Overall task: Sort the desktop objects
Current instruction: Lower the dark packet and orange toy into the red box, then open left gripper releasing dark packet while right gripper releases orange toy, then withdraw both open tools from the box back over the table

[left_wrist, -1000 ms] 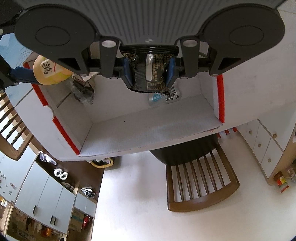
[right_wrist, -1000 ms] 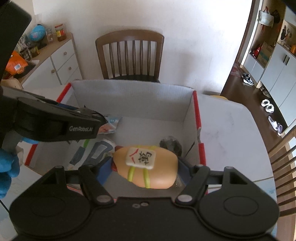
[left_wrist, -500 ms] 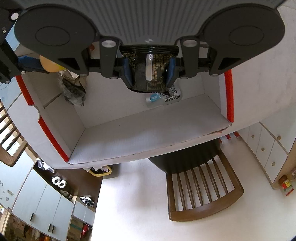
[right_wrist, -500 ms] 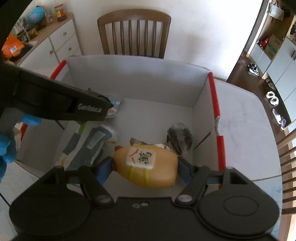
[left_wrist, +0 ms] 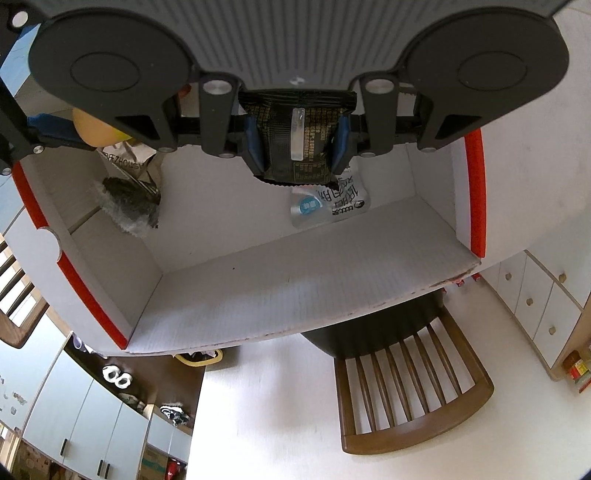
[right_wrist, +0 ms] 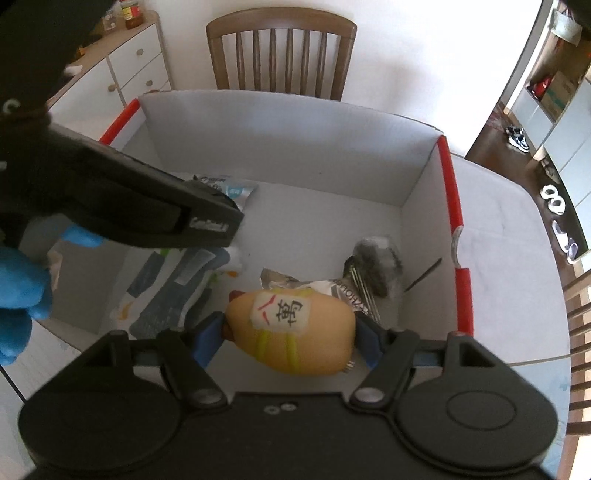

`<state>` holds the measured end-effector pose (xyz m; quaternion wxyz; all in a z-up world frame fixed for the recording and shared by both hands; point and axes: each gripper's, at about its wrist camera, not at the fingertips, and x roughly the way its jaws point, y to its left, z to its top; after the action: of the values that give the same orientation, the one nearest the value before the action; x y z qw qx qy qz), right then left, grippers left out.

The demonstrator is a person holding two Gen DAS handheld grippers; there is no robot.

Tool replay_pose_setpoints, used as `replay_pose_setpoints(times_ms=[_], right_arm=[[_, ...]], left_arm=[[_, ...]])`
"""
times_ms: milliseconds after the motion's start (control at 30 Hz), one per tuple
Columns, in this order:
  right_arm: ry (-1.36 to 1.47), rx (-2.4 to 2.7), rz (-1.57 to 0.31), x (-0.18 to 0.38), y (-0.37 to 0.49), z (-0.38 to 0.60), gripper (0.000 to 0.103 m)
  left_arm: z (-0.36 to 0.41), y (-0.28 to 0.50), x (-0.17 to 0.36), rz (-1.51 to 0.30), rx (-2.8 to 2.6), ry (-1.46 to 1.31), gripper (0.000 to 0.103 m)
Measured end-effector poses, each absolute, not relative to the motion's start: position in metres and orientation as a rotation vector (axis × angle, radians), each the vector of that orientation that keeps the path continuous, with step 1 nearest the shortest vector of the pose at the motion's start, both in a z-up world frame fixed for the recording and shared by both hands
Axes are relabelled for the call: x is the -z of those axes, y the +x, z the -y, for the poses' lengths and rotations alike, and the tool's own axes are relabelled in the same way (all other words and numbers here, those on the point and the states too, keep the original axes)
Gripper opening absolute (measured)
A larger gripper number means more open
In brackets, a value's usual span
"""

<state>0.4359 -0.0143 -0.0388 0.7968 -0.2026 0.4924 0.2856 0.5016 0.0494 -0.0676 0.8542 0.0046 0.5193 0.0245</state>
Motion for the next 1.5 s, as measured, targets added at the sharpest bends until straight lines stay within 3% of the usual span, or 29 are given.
replay_pose_setpoints(times_ms=[467, 600, 1500], right_arm=[[-0.451, -0.623, -1.057, 0.037, 0.434, 0.015, 0.077], [-0.447, -0.626, -1.048, 0.034, 0.433, 0.017, 0.079], [-0.407, -0.624, -0.974, -0.004, 0.412, 0.051, 0.081]], left_arm=[[-0.052, 0.500, 0.078, -1.128, -0.041, -0.011, 0.039], [-0.056, 0.499, 0.076, -1.129, -0.050, -0.041, 0.057], [-0.040, 0.453, 0.028, -1.051, -0.048, -0.042, 0.057]])
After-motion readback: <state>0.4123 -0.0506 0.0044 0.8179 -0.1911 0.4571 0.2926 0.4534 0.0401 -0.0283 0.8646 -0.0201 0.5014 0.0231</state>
